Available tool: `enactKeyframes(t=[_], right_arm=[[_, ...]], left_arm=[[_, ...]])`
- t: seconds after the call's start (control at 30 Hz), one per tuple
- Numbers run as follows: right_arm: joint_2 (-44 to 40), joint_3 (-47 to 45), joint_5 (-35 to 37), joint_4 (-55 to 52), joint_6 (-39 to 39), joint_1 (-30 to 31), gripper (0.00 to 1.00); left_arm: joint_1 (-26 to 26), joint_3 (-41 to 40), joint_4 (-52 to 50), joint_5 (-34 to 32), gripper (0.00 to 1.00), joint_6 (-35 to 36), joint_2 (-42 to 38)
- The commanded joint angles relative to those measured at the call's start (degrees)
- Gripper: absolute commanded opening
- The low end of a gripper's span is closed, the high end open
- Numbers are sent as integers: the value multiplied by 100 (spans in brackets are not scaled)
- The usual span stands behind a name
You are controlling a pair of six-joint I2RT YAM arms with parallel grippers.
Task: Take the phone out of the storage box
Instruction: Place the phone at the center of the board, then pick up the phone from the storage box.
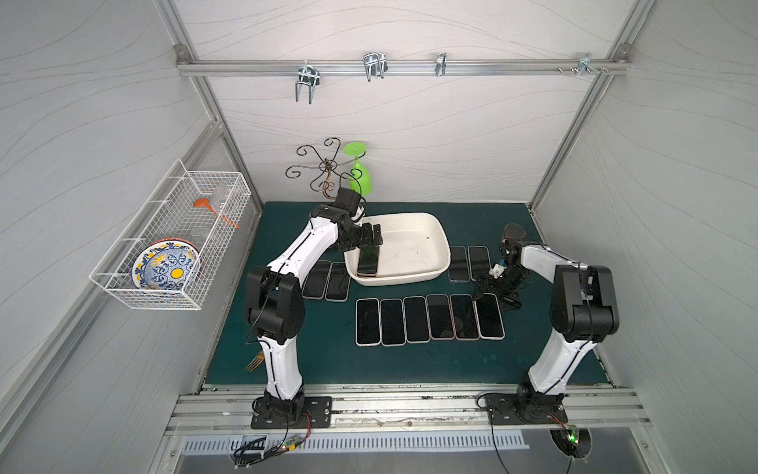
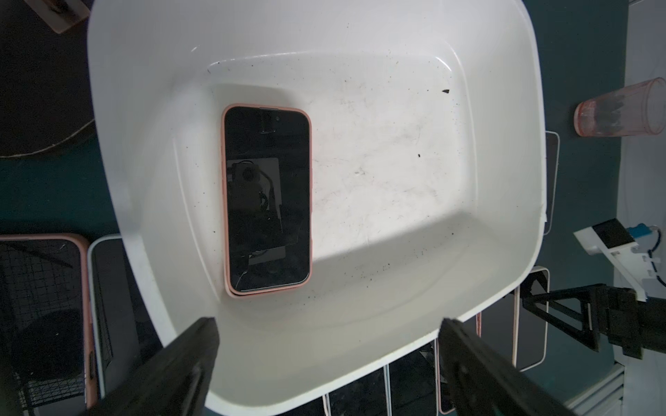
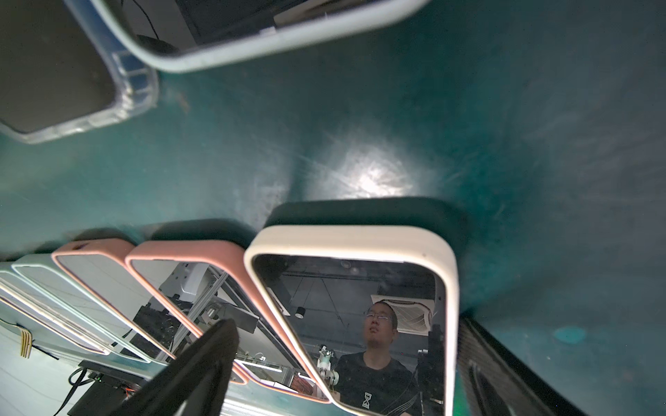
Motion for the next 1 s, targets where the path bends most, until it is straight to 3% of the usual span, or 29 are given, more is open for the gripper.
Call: enactKeyframes(t=[0.0,0.2,0.37,0.57,0.97], right_arm=[[-360,126,81,-115,169,-48,99],[-1200,770,802,-352,401,-40,99],[-1510,1400,1068,-534,357,385,98],[-1257,1943,1048,-584,229,952,98],[-806,2092,988,-482,-23,1253,99]], left_arm=[[-112,423,-324,-747,100,233,404],[-548,1335,-893,-2205,100,668,1272],[-569,1863,-1105,-2383,100,693,1896],[-569,2601,-1485,-2658,99,737,2544],[-552,2561,-1233,-2220,100,584,3010]])
